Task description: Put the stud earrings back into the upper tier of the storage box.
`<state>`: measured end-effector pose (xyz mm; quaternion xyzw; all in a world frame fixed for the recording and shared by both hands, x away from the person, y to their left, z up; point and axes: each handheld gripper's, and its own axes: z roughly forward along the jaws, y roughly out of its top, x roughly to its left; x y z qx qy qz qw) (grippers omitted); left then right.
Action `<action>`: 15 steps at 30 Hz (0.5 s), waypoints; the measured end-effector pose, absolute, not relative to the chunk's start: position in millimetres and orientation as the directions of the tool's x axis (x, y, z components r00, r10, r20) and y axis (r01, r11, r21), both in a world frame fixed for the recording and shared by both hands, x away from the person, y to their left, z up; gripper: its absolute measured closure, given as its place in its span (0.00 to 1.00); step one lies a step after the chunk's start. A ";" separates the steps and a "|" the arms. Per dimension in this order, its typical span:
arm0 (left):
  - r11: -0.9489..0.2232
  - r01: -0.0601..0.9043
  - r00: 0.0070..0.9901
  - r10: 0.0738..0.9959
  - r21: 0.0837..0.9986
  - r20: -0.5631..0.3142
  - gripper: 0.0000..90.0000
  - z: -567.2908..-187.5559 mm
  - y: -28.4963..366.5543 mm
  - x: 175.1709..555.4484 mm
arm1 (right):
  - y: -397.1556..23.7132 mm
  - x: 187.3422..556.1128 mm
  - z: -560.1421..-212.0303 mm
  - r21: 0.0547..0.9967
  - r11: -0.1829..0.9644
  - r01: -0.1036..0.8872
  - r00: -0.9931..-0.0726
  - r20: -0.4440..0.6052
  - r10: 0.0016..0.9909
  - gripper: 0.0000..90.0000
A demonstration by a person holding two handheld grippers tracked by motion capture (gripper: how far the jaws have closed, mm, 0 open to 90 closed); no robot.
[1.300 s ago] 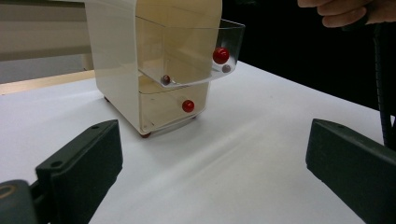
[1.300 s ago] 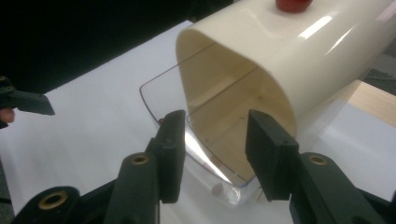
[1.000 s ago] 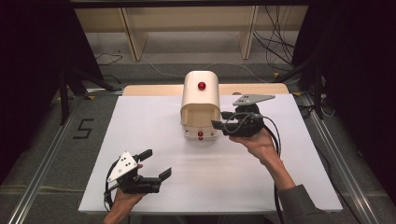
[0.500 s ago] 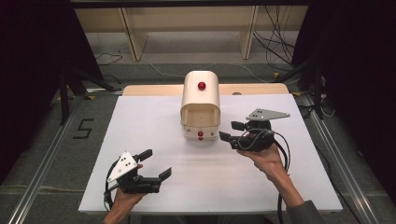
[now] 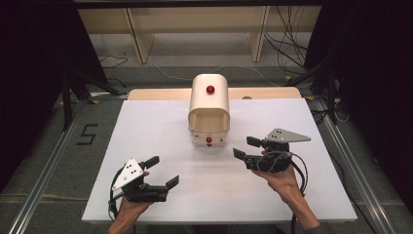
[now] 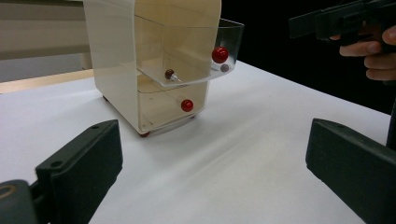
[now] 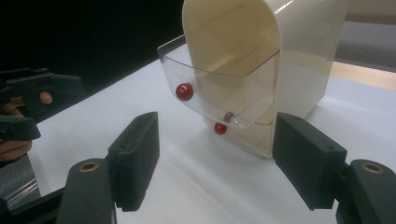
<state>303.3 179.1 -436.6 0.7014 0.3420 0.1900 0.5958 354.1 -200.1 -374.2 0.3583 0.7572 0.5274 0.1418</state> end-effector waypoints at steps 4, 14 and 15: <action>-0.055 0.253 0.693 0.706 0.966 -0.142 0.04 -436.5 179.6 303.2 | -203.9 347.4 -383.1 0.909 0.177 0.378 -0.701 0.157 0.695 0.36; -0.055 0.254 0.692 0.708 0.966 -0.142 0.04 -436.5 180.0 302.5 | -222.0 333.7 -400.8 0.916 0.155 0.371 -0.682 0.155 0.715 0.36; -0.056 0.254 0.692 0.708 0.966 -0.141 0.04 -436.4 180.0 302.3 | -224.3 331.9 -402.5 0.916 0.153 0.370 -0.679 0.155 0.718 0.35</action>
